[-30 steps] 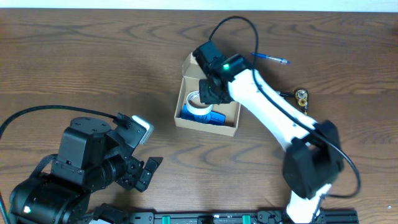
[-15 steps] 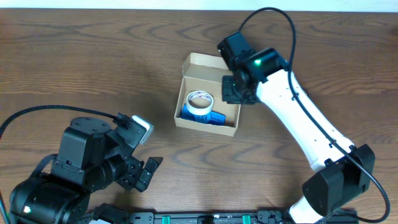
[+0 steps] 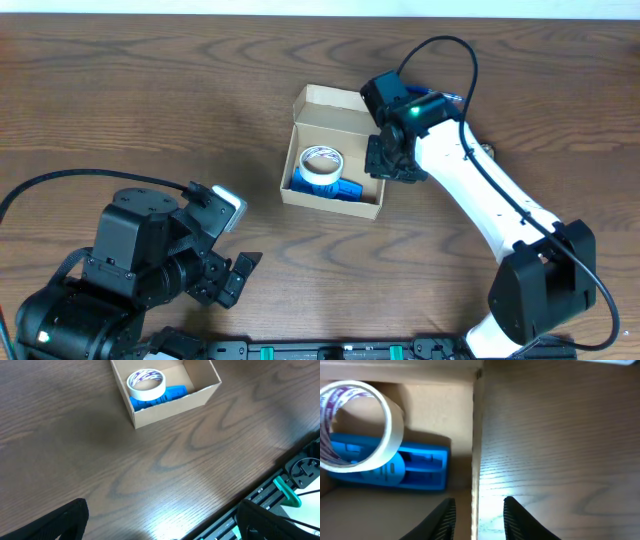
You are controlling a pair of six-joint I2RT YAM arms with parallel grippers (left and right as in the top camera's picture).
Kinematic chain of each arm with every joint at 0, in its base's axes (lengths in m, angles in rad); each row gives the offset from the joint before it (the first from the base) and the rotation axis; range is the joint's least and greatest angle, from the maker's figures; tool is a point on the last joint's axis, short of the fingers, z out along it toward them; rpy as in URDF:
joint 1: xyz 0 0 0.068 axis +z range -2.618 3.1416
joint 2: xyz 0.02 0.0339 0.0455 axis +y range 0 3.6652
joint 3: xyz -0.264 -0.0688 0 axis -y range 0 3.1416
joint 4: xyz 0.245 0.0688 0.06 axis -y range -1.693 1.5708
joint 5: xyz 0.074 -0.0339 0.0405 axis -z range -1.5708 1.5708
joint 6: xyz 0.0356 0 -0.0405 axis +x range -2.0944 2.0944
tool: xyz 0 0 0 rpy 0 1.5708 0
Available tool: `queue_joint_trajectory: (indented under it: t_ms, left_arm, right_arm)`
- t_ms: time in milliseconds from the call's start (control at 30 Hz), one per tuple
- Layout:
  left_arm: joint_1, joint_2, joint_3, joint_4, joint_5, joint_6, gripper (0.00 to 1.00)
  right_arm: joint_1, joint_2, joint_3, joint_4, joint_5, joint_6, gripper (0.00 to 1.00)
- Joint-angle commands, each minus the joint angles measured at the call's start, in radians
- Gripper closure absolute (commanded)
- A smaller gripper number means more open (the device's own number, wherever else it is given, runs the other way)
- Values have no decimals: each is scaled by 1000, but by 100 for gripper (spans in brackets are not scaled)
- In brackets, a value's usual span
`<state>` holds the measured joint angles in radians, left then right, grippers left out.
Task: Pack container
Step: 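Move the right gripper right over the correction tape dispenser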
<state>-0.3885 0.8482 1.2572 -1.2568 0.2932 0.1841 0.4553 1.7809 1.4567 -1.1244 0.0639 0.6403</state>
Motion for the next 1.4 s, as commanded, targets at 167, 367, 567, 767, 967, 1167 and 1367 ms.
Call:
queue_joint_trajectory:
  t_ms: [167, 367, 567, 767, 967, 1167, 1367]
  left_arm:
    - [2, 1, 8, -3, 13, 7, 5]
    - [2, 0, 8, -3, 13, 7, 5]
    - [2, 0, 8, -3, 13, 7, 5]
    - [2, 0, 8, -3, 13, 7, 5]
    - [2, 0, 8, -3, 13, 7, 5]
    - [2, 0, 8, -3, 13, 7, 5]
    - [2, 0, 8, -3, 13, 7, 5]
  right_arm:
    - [-11, -3, -99, 78, -12, 47, 65]
    - [-11, -3, -113, 89, 43, 22, 67]
    - [-11, -3, -113, 89, 69, -51, 68]
    - [-11, -3, -113, 88, 111, -109, 69]
    - [-11, -3, -113, 86, 150, -161, 69]
    - [-11, -3, -113, 87, 200, -212, 70]
    - [-11, -3, -113, 89, 247, -239, 69]
